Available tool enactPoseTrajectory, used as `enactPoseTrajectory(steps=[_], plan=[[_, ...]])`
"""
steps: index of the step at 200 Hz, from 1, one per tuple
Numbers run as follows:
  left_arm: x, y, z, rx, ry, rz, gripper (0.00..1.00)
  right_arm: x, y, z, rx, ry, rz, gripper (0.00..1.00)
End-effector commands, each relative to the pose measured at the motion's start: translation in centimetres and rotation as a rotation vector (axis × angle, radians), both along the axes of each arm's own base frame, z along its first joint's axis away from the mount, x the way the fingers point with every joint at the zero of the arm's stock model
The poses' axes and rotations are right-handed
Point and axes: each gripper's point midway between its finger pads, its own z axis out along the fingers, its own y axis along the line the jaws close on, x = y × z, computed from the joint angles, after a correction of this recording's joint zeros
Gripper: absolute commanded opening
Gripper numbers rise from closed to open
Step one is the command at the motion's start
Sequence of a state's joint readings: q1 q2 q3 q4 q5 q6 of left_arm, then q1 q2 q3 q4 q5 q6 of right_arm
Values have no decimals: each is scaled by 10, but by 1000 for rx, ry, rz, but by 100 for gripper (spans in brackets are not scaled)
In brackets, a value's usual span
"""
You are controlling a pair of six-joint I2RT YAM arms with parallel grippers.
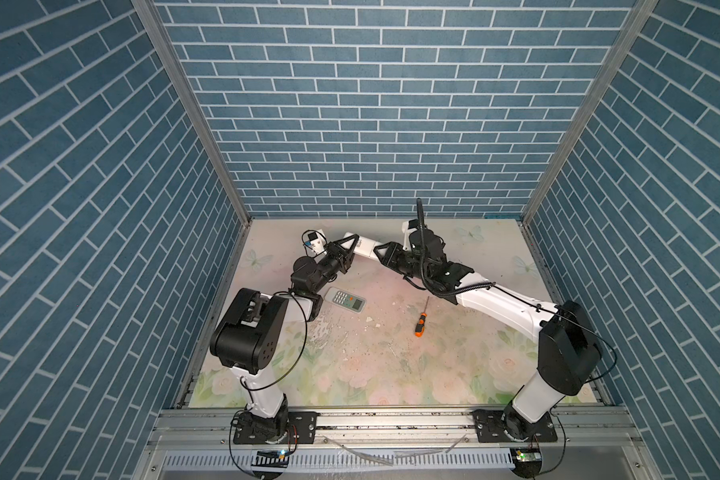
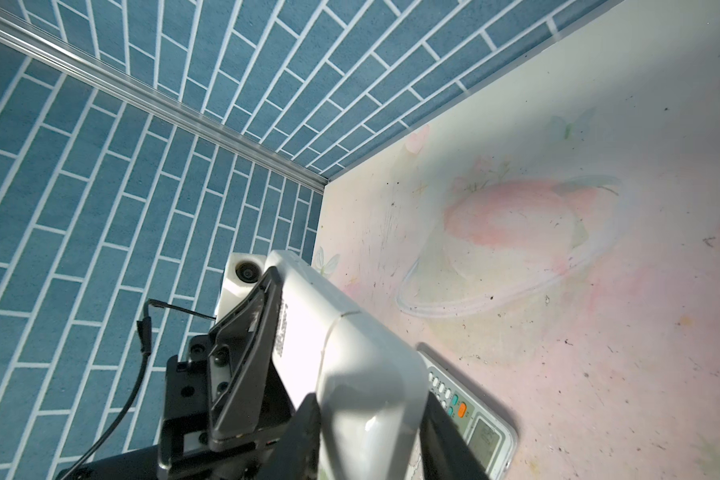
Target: Unload the batteries from the remote control
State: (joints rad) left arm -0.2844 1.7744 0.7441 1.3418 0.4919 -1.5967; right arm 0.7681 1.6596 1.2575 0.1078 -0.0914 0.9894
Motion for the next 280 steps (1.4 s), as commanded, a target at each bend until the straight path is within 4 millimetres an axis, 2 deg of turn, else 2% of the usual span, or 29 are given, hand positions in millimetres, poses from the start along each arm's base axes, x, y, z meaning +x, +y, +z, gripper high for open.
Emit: enactPoseTrajectory(steps=[1, 54, 96, 134, 193, 280], plan=[[-7, 4, 40, -30, -123, -2, 0, -7, -11, -15, -57, 13, -17, 39], [-7, 5, 41, -30, -125, -1, 0, -7, -14, -14, -58, 14, -21, 39], [-8, 4, 37, -25, -117, -7, 0, -3, -5, -1, -44, -20, 9, 50], [-9, 4, 36, -23, -116, -11, 0, -3, 9, 0, -34, -9, 61, 51], [-9, 3, 32, -22, -106, -15, 0, 2, 16, -2, -35, -4, 79, 52], [-8, 3, 33, -23, -107, -16, 0, 2, -3, -15, -65, 12, 26, 46]])
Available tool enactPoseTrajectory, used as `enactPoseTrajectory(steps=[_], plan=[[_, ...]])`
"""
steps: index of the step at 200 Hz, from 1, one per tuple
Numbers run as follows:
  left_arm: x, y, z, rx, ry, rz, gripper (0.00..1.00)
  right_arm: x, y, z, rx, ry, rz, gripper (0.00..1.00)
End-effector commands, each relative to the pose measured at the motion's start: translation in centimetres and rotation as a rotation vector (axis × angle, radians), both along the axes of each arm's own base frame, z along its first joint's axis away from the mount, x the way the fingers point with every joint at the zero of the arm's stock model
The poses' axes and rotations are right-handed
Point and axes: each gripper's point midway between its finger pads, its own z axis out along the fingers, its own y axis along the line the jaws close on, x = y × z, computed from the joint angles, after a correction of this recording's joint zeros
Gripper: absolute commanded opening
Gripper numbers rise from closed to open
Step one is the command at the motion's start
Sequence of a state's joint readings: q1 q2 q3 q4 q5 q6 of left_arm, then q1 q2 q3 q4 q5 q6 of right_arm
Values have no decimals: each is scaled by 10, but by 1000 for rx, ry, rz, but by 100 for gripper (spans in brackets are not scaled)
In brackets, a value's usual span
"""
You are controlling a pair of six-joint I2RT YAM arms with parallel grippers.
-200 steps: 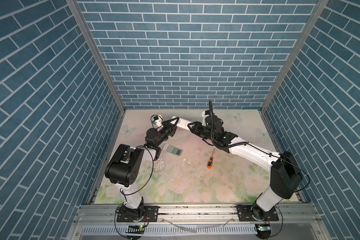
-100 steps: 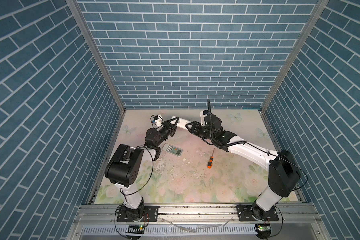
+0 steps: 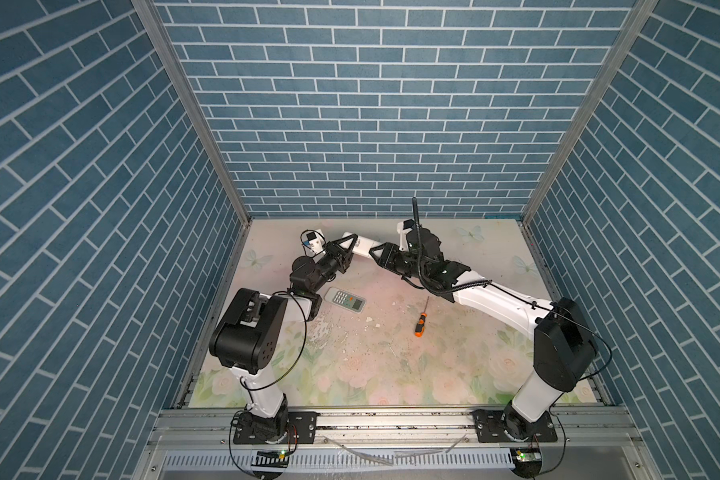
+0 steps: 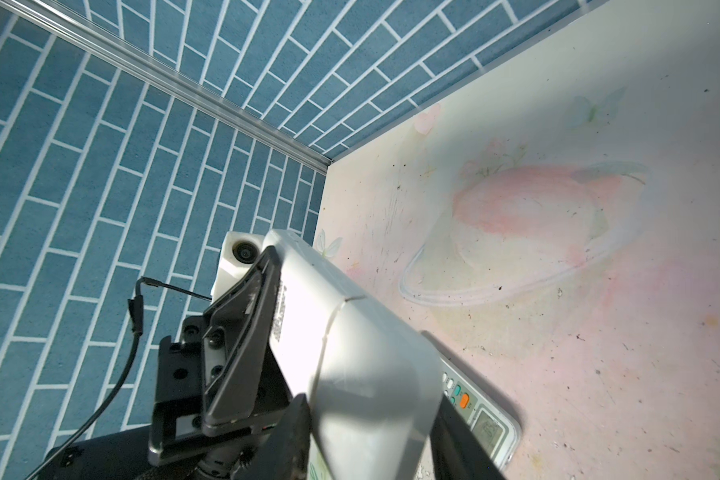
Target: Unload the batteries from the remote control
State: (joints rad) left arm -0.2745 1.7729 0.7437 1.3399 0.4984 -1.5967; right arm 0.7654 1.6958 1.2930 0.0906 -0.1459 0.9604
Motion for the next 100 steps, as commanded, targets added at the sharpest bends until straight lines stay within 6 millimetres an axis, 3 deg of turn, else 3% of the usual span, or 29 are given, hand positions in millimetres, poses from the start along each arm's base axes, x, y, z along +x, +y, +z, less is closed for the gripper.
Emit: enactPoseTrajectory(steps=[1, 100], plan=[[-9, 0, 33, -24, -106, -19, 0, 2, -13, -10, -52, 4, -33, 46], [-9, 1, 28, -19, -98, -15, 0, 1, -20, -6, -42, -9, -50, 47]])
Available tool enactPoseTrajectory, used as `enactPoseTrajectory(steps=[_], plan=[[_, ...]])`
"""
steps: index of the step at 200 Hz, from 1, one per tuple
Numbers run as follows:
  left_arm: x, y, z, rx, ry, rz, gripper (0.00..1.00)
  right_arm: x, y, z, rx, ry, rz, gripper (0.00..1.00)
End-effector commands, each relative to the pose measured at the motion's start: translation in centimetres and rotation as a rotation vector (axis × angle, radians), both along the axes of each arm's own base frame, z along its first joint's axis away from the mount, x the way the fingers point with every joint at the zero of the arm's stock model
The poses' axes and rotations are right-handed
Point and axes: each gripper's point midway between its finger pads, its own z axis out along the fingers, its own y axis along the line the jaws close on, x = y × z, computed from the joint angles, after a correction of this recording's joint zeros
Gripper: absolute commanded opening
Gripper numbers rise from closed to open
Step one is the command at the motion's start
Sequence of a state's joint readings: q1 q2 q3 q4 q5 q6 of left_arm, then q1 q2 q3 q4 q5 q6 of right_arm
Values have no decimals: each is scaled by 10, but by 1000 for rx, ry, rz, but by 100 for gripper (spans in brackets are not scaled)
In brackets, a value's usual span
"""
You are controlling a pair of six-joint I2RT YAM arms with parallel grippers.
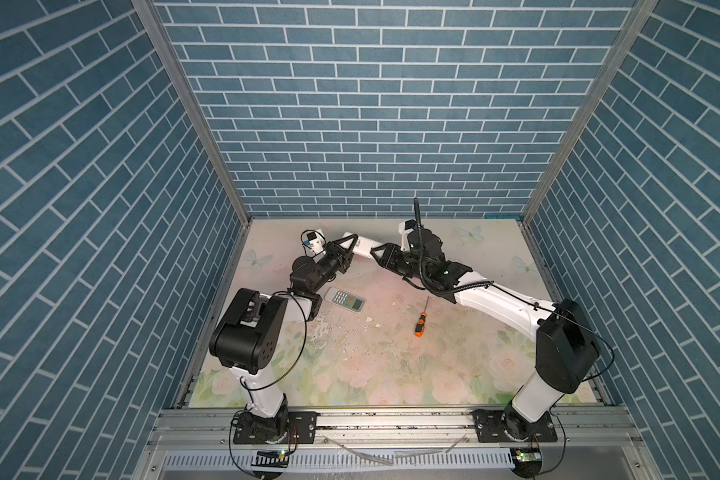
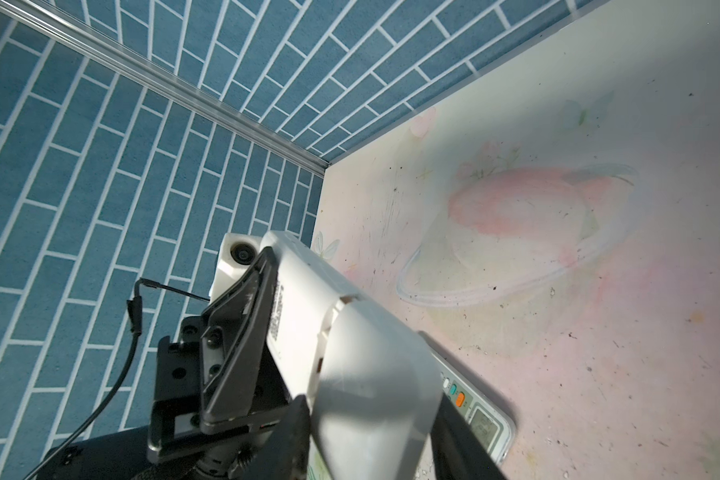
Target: Unload the batteries from the remote control
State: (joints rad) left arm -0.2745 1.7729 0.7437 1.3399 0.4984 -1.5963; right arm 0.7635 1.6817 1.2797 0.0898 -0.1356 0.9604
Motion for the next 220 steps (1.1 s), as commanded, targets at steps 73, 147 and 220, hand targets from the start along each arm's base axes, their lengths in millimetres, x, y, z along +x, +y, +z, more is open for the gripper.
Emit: enactPoseTrajectory(steps=[73, 147, 220], plan=[[-9, 1, 22, -9, -88, -12, 0, 0, -14, 8, -6, -29, -26, 50], [-2, 4, 17, 9, -92, -1, 0, -5, -20, 13, 96, -6, -20, 50], [0, 3, 7, 26, -80, 2, 0, -4, -17, 14, 142, 1, -4, 41]])
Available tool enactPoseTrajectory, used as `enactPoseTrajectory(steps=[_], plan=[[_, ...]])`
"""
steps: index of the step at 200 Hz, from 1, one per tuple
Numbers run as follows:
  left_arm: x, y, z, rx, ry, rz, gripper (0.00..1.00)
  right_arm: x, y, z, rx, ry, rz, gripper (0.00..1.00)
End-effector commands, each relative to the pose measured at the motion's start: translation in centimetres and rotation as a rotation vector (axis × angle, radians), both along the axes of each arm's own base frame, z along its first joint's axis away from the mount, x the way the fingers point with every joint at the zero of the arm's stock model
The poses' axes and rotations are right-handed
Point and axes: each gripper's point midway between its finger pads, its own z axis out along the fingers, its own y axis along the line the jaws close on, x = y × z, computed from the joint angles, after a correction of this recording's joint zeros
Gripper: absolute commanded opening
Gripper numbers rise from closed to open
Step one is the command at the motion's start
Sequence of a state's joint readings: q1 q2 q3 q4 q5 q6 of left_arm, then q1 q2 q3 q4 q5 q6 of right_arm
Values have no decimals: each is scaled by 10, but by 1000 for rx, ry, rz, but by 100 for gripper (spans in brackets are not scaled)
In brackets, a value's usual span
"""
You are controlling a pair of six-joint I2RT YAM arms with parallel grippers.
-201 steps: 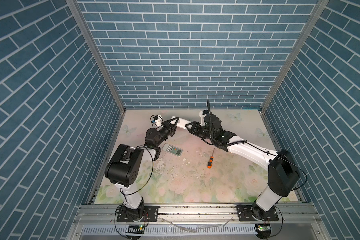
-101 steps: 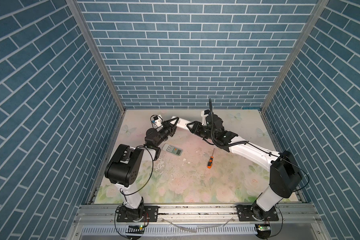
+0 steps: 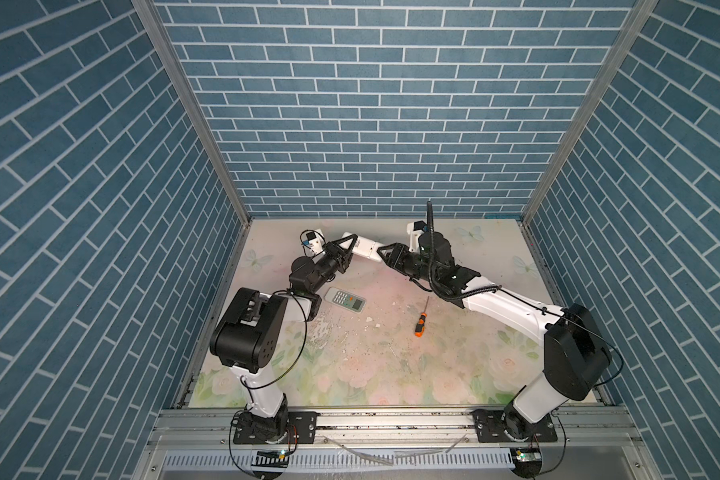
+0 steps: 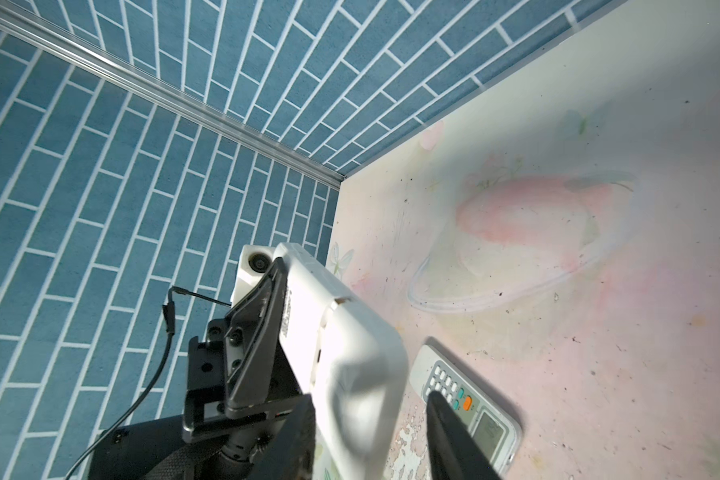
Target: Unload the batteries from the remote control
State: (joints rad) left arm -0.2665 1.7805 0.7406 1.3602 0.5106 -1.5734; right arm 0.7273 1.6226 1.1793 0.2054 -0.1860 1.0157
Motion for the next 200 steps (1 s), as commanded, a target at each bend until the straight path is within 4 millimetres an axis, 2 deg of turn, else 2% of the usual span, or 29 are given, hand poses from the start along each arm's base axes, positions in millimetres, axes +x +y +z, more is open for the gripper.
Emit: enactPoseTrajectory(steps=[1, 102, 200], plan=[[0, 1, 7, 9, -56, 1, 0, -3, -1, 6, 47, 2, 6, 41], [2, 1, 5, 20, -60, -1, 0, -2, 0, 4, 62, 12, 8, 38], [-1, 1, 2, 24, -53, -7, 0, 3, 9, 2, 68, 22, 30, 27]])
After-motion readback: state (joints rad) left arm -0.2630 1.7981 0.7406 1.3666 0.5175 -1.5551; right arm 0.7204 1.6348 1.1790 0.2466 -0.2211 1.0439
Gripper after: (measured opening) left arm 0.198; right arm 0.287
